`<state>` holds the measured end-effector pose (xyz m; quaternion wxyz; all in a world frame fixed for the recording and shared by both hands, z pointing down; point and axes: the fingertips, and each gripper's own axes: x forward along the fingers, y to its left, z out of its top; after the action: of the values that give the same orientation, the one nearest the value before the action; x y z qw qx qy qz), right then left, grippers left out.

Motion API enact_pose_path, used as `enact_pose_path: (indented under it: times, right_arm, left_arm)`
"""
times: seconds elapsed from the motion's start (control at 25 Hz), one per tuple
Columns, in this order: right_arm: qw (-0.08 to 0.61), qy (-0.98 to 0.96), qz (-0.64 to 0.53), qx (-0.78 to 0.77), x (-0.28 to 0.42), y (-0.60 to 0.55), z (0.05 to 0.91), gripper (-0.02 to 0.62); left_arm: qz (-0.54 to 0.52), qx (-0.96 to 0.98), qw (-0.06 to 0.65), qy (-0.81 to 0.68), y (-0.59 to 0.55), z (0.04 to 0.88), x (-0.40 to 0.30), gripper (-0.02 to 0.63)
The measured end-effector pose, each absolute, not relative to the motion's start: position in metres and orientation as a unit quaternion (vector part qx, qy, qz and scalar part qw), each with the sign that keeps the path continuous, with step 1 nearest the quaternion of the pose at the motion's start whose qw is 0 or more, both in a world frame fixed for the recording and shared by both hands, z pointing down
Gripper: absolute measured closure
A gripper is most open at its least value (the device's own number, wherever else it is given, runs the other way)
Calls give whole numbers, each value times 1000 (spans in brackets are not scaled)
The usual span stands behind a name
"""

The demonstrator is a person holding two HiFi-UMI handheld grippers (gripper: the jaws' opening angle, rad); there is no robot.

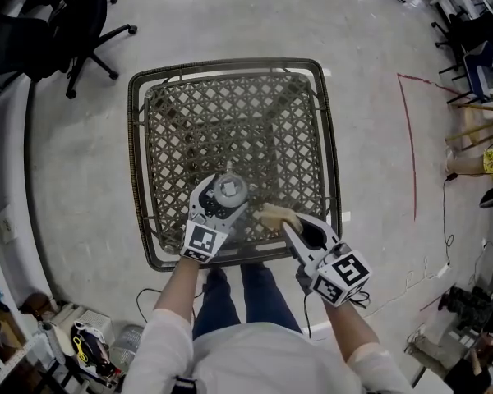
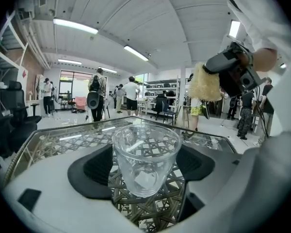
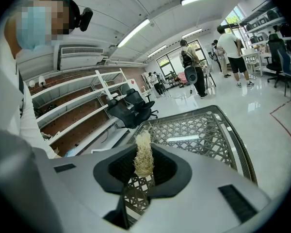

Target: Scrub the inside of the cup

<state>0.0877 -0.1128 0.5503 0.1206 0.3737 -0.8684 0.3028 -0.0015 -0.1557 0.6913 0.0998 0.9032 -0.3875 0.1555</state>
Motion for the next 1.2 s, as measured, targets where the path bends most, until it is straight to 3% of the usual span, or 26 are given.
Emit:
enact_pose_path:
  times: [1.2]
  right_arm:
    - [73, -877, 255, 401, 63, -85, 492, 509]
  left_arm:
    - [146, 918, 61, -364, -99, 573, -30, 216]
